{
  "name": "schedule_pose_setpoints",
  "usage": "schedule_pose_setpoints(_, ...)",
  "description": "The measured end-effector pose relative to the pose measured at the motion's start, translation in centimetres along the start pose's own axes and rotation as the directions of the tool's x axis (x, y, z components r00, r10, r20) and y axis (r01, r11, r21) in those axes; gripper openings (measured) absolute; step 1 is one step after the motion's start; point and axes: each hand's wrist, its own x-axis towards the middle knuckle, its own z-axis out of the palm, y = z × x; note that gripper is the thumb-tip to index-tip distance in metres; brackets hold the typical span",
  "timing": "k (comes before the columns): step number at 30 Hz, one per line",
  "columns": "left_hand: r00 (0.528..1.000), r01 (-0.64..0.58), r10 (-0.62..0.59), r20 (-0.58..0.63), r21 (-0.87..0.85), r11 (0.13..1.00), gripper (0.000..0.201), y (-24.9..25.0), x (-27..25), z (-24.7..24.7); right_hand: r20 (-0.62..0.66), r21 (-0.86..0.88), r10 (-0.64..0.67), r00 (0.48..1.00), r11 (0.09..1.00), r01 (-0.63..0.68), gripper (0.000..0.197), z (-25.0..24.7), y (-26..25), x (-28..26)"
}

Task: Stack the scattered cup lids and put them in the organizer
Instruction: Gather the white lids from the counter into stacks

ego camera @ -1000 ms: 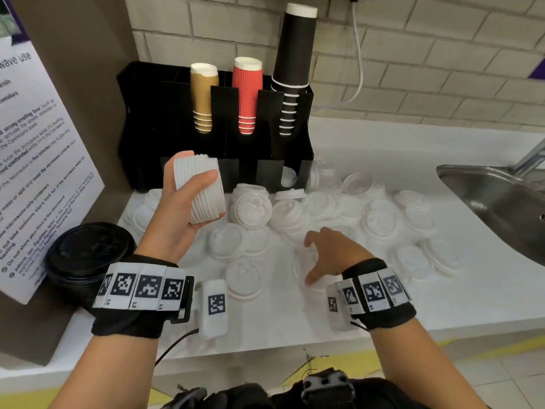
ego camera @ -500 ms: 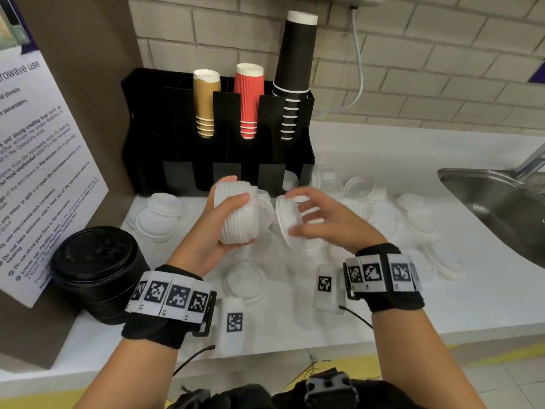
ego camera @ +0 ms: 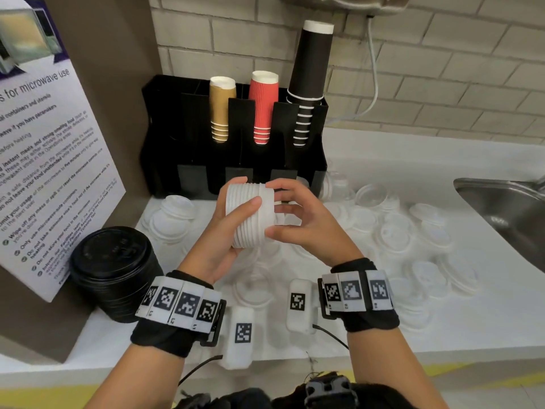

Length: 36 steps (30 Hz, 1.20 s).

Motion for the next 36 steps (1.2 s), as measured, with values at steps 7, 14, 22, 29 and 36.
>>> schedule_pose_setpoints(7, 1.000, 0.007, -0.007, 0.026, 0.012, 1.000, 0.058, -0.1, 0.0, -0.3, 0.026, -0.009, -0.006, 1.000, 1.000, 0.007, 0.059, 0.0, 0.1, 0.4)
schedule_pose_setpoints(14, 0.986, -0.102, 0.094, -0.141, -0.053, 0.993, 0.062, 1.4, 0.6, -1.4, 0.106, -0.292, 0.166, 0.980, 0.948, -0.129, 0.031, -1.3, -0.3, 3.2)
schedule_pose_setpoints(22, 0.966, -0.159, 0.143, -0.215, -0.060, 0.985, 0.060, 2.8, 0.2, -3.1, 0.235, -0.893, 0.624, 0.745, 0.442, -0.088, 0.044, -0.7, 4.9, 3.8)
schedule_pose_setpoints(29, 0.962, -0.168, 0.154, -0.224, -0.045, 0.985, 0.065, 3.0, 0.0, -3.1, 0.349, -0.893, 0.535, 0.770, 0.438, 0.100, 0.088, 1.8, 5.4, 5.8)
schedule_pose_setpoints(36, 0.960, -0.169, 0.156, -0.233, -0.038, 0.985, 0.061, 3.1, -0.1, -3.5, 0.427, -0.874, 0.553, 0.715, 0.456, 0.169, 0.095, 3.1, 5.3, 7.1)
